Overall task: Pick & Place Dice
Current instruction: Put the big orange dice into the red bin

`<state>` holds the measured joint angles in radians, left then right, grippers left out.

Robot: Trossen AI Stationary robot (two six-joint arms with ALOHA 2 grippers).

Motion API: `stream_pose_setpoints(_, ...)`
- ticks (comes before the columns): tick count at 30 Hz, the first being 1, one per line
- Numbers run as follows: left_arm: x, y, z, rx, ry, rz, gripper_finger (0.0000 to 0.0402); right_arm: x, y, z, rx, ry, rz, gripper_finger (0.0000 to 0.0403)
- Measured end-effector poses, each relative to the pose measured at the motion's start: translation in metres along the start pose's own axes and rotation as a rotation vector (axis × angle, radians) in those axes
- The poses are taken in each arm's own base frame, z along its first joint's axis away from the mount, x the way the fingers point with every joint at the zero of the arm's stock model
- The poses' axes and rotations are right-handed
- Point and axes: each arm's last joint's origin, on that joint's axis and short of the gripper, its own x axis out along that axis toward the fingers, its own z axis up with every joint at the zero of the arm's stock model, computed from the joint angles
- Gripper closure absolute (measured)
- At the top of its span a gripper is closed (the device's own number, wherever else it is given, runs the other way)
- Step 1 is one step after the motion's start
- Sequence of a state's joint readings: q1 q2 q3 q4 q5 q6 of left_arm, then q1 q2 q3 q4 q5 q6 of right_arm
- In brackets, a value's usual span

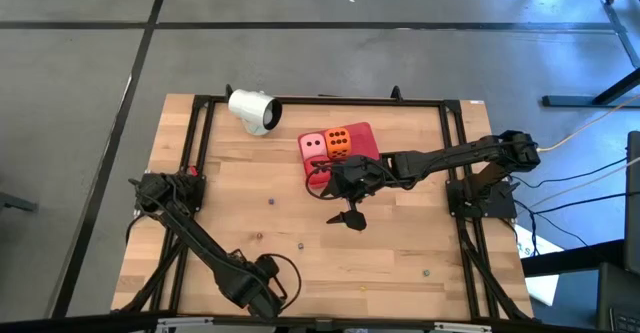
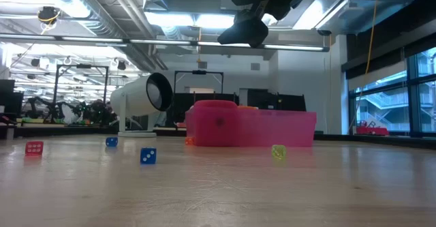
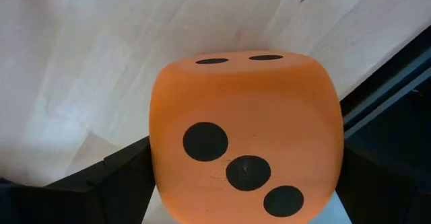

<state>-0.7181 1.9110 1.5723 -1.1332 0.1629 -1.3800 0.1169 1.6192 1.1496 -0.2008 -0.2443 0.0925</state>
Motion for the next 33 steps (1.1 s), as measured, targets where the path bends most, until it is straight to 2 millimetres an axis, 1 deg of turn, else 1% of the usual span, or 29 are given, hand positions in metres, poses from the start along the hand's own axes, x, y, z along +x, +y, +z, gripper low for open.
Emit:
stream_pose_setpoints(3, 0.000, 0.001, 0.001, 0.054, -0.033, 0.015, 0.0025, 0.000, 0.000, 0.000, 0.000, 0.000, 0.000, 0.0007)
stream_pose_setpoints(8, 0.000, 0.005, 0.001, 0.060, -0.053, 0.059, 0.0025, 0.000, 0.000, 0.000, 0.000, 0.000, 0.000, 0.0007)
stream_pose_setpoints(12, 0.000, 0.005, 0.001, 0.110, -0.103, 0.077, 0.0025, 0.000, 0.000, 0.000, 0.000, 0.000, 0.000, 0.0007)
stream_pose_setpoints(16, 0.000, 0.005, 0.000, 0.120, -0.147, 0.089, 0.0025, 0.000, 0.000, 0.000, 0.000, 0.000, 0.000, 0.0007)
stream_pose_setpoints(21, 0.000, 0.005, -0.001, 0.156, -0.266, 0.126, 0.0025, 0.000, 0.000, 0.000, 0.000, 0.000, 0.000, 0.0007)
stream_pose_setpoints(26, -0.001, 0.009, 0.002, 0.172, -0.362, 0.186, 0.0025, 0.000, 0.000, 0.000, 0.000, 0.000, 0.000, 0.0007)
stream_pose_setpoints(29, -0.002, 0.011, 0.003, 0.210, -0.417, 0.232, 0.0025, 0.000, 0.000, 0.000, 0.000, 0.000, 0.000, 0.0007)
stream_pose_setpoints(33, -0.005, 0.014, 0.009, 0.211, -0.508, 0.284, 0.0025, 0.000, 0.000, 0.000, 0.000, 0.000, 0.000, 0.0007)
